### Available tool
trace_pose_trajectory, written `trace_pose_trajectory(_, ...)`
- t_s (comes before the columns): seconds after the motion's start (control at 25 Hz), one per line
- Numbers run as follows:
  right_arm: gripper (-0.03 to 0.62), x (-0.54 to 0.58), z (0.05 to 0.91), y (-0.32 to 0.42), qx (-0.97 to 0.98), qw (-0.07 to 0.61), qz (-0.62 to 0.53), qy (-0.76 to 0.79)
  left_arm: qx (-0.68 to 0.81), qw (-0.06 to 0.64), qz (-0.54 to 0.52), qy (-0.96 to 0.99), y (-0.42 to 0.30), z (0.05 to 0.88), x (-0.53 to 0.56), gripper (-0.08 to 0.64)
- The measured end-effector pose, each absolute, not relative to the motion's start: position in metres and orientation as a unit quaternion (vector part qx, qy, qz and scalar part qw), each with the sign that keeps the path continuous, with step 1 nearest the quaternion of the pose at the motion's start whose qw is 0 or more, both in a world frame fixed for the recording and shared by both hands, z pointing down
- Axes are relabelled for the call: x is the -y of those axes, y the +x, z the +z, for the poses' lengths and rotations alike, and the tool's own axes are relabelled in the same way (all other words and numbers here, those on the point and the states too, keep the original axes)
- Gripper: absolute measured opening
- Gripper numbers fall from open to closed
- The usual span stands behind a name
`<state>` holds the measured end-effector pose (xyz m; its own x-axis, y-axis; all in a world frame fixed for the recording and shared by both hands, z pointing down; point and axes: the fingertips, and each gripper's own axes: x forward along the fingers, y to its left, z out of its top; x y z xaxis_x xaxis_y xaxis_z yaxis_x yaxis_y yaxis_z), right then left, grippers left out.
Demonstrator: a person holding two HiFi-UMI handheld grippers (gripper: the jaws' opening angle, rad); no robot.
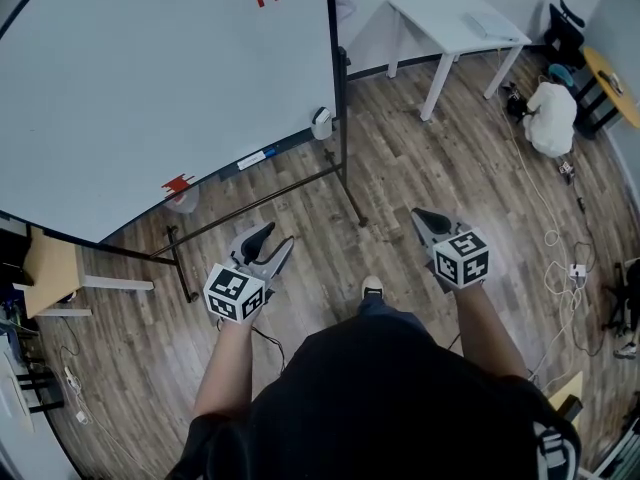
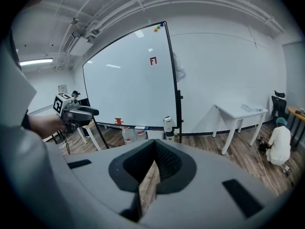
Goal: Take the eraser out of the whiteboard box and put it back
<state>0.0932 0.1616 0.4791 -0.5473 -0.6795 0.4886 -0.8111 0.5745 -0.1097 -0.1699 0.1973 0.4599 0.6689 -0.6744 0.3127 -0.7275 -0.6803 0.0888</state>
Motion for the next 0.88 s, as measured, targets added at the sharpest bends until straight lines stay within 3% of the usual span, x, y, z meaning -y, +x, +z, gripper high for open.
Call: trace_pose_trajectory(0.88,-0.005,-0.067,0.492,0.114,0.880,0.216,0.172,0.386,0.415,0.122,0.147,0.890,-0.133,0.469,-0.123,0.198)
